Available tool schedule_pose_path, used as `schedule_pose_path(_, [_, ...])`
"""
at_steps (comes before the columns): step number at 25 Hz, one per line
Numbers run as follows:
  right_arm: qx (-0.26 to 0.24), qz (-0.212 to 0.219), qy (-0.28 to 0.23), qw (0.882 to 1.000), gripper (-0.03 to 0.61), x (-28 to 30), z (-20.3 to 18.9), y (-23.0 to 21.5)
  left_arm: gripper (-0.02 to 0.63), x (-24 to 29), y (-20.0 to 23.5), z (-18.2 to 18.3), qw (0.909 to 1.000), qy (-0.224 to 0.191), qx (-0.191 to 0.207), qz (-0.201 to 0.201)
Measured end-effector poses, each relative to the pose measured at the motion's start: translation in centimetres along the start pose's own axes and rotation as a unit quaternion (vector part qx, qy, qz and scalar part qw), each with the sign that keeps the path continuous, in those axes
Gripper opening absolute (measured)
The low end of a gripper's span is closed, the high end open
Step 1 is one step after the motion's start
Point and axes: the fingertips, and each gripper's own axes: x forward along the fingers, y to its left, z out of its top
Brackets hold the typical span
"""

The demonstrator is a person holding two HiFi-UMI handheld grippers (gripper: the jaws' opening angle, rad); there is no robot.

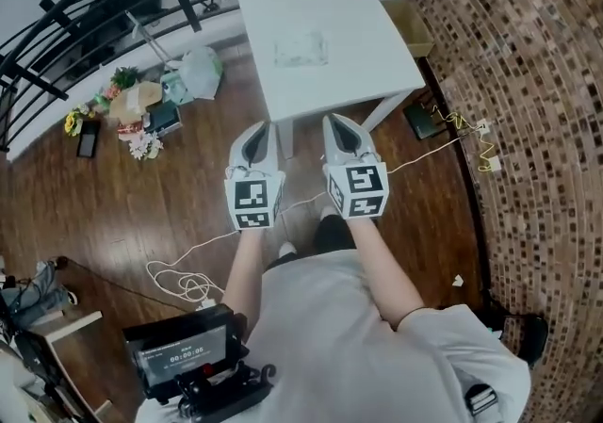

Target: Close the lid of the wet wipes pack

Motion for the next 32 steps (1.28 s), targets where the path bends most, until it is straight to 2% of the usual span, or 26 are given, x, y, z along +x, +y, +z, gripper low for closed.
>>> schedule_pose_path(5, [0.002,-0.003,0.016,1.0,-0.011,7.6,-0.6,-6.0,0.017,8.2,0.9,-0.1,1.0,0.007,-0.006,-0.001])
schedule_pose_path(11, [-0.019,0.057,0.02,0.998,-0.011,19.8,2.4,-12.6,0.017,20.5,3.7,1.3,0.9994,0.014,-0.005,0.033])
schedule_pose_path(14, [-0.013,0.095,0.015,0.995,-0.011,24.8,4.1,-14.8,0.017,24.7,4.9,2.7,0.9988,0.011,-0.005,0.047])
schedule_pose_path(16, [-0.01,0.1,0.021,0.995,-0.009,27.8,4.3,-16.1,0.017,27.1,5.6,2.8,0.9983,0.018,-0.001,0.055])
schedule_pose_path(23, [-0.017,0.102,0.091,0.991,-0.009,33.6,-0.4,-18.0,0.017,30.7,8.8,-1.7,0.994,0.08,-0.03,0.068])
schedule_pose_path(26, [-0.029,0.099,0.101,0.99,-0.009,36.2,-0.7,-18.6,0.017,32.2,10.1,-3.0,0.9932,0.095,-0.037,0.056])
schedule_pose_path(32, [-0.039,0.139,0.16,0.976,-0.009,41.5,-3.2,-17.2,0.017,34.6,10.9,-6.5,0.9901,0.13,-0.05,0.019])
